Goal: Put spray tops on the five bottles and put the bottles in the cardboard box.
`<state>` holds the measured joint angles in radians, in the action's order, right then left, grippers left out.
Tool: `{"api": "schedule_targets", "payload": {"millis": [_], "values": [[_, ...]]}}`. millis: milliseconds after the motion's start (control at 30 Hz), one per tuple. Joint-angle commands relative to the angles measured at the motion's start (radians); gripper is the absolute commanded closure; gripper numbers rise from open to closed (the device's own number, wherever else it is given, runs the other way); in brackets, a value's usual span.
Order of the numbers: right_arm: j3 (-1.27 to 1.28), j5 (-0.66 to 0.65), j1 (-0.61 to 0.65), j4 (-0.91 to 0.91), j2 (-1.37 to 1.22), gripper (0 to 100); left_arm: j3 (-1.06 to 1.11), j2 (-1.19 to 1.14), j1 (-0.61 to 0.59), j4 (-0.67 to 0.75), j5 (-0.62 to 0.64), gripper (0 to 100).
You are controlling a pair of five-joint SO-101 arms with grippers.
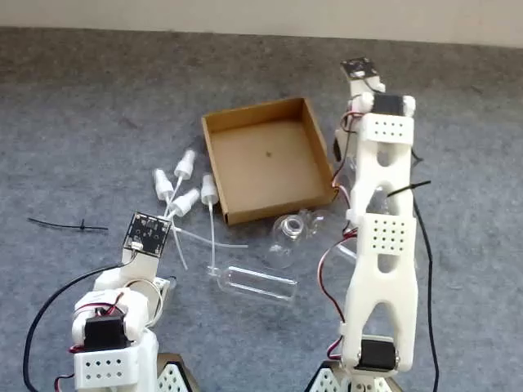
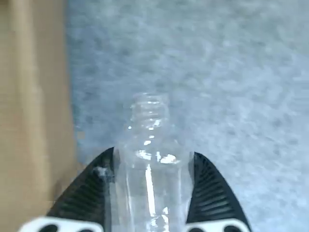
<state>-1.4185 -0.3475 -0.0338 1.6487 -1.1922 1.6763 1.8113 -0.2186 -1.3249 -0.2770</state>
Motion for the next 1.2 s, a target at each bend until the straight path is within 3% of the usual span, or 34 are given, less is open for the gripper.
{"api": "schedule_targets", "payload": {"millis": [0,200,367,467,600,700,933,1167], "values": [[-0.058,-0.003,-0.051,0.073,0.119,99.4,0.019,0.013,0.004,-0.002,-0.008,78],[-0.050,0.000,-0.058,0.117,0.278,99.4,0.019,0.015,0.010,0.015,-0.008,78],[-0.002,0.051,-0.068,0.119,0.449,99.4,0.019,0.015,0.004,0.190,-0.009,78],[0.194,0.074,-0.076,0.120,0.621,99.4,0.018,0.015,0.004,0.235,-0.032,78],[0.578,0.071,-0.071,0.116,0.915,99.4,-0.012,0.015,-0.065,0.275,-0.198,78],[0.823,0.031,-0.061,0.110,1.132,99.4,-0.091,0.013,-0.156,0.356,-0.176,78],[1.285,-0.012,0.051,-0.048,1.546,99.4,-0.420,-0.064,-0.179,0.189,-0.175,78],[1.774,-0.012,0.180,-0.263,1.891,99.4,-0.848,-0.656,-0.162,0.072,-0.175,78]]}}
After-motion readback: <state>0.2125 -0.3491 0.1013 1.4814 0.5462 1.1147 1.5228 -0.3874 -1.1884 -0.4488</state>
